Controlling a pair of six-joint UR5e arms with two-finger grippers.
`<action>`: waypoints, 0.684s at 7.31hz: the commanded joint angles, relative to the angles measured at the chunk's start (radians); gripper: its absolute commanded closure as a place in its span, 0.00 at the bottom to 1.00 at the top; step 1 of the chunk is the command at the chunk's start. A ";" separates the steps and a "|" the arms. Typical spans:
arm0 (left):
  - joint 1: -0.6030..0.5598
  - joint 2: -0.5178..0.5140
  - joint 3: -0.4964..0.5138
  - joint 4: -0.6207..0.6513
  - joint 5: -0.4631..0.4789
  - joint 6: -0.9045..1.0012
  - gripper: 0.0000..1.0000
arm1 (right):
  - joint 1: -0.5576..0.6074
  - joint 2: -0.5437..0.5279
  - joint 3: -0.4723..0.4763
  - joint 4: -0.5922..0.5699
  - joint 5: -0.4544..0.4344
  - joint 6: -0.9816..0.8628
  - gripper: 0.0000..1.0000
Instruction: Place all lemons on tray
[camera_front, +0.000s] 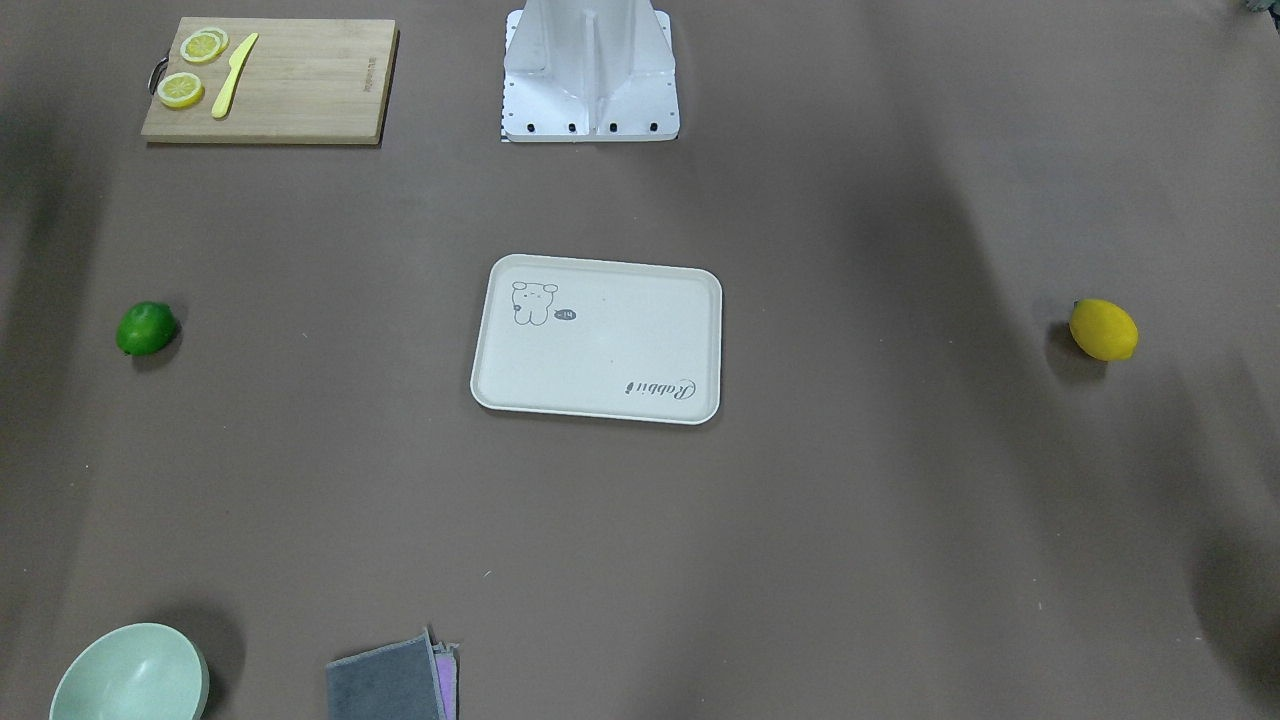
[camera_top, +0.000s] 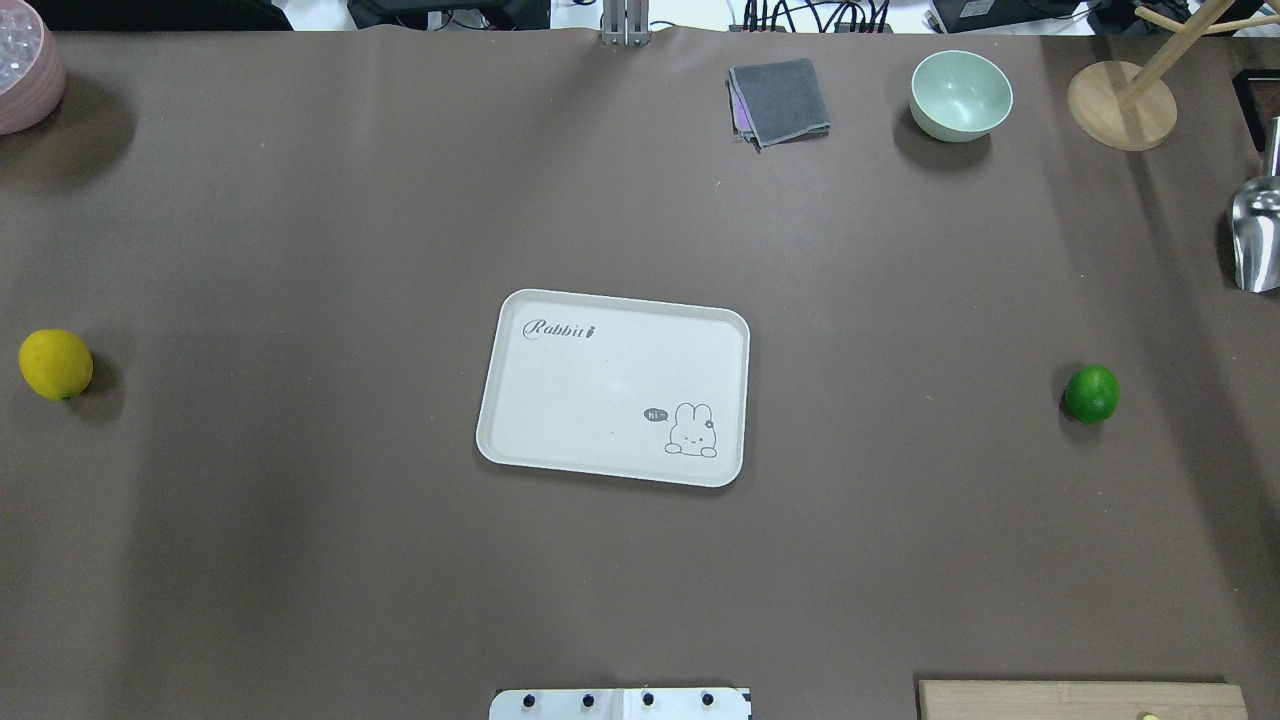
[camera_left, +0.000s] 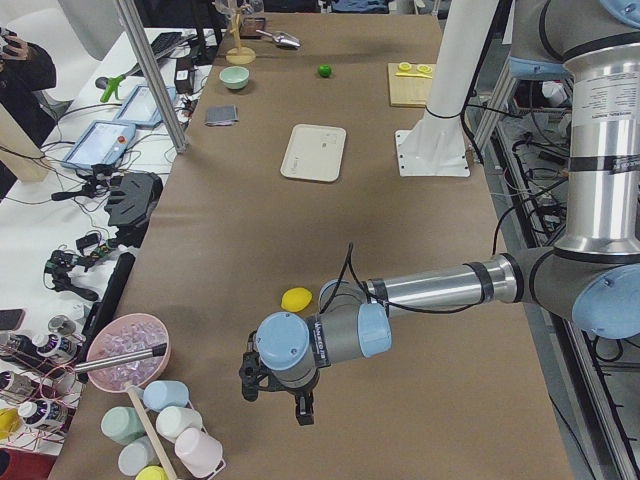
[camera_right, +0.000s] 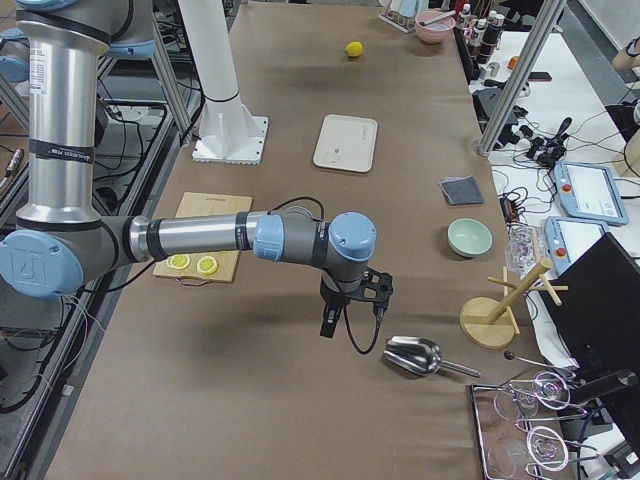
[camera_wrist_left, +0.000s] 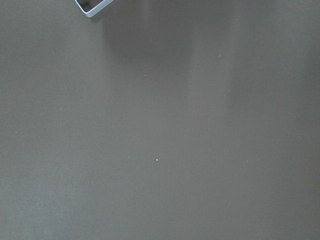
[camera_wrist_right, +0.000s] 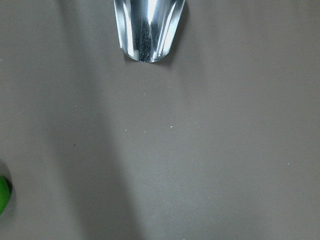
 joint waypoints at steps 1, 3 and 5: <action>0.001 0.001 -0.008 0.002 0.002 0.002 0.03 | 0.000 -0.001 0.000 0.000 0.002 -0.021 0.01; 0.002 -0.034 -0.011 0.102 0.003 0.002 0.03 | -0.015 0.006 -0.003 0.000 0.013 -0.018 0.01; 0.006 -0.055 -0.002 0.104 0.005 0.000 0.03 | -0.101 0.051 -0.002 0.006 0.063 0.008 0.01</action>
